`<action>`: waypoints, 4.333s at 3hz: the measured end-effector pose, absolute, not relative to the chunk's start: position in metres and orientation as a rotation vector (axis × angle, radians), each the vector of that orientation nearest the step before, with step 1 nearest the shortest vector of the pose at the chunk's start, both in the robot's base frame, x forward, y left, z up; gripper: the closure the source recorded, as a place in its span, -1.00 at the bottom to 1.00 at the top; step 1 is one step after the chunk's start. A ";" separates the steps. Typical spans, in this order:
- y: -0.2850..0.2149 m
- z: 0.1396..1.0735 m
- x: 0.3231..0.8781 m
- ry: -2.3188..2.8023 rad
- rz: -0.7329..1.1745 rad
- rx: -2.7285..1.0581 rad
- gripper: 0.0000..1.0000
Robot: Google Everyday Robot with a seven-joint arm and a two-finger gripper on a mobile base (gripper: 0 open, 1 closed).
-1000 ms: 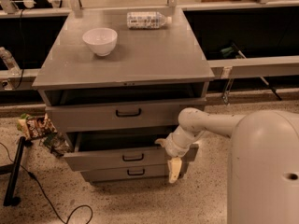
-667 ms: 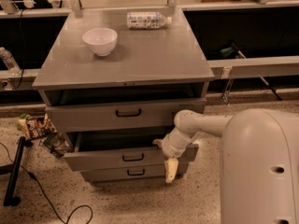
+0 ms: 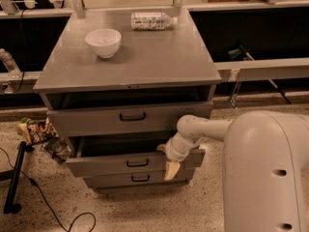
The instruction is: Open middle drawer
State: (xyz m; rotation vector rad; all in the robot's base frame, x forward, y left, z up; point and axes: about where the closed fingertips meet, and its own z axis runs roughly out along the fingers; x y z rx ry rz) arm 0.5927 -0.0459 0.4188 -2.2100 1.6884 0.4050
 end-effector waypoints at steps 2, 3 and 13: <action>-0.063 0.428 0.577 1.722 0.411 -2.265 0.48; -0.066 0.430 0.548 1.752 0.514 -2.282 0.95; -0.074 0.453 0.597 1.798 0.265 -2.104 1.00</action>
Offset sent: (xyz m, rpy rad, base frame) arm -0.0368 -0.0318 0.0190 -0.0821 0.1001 0.0261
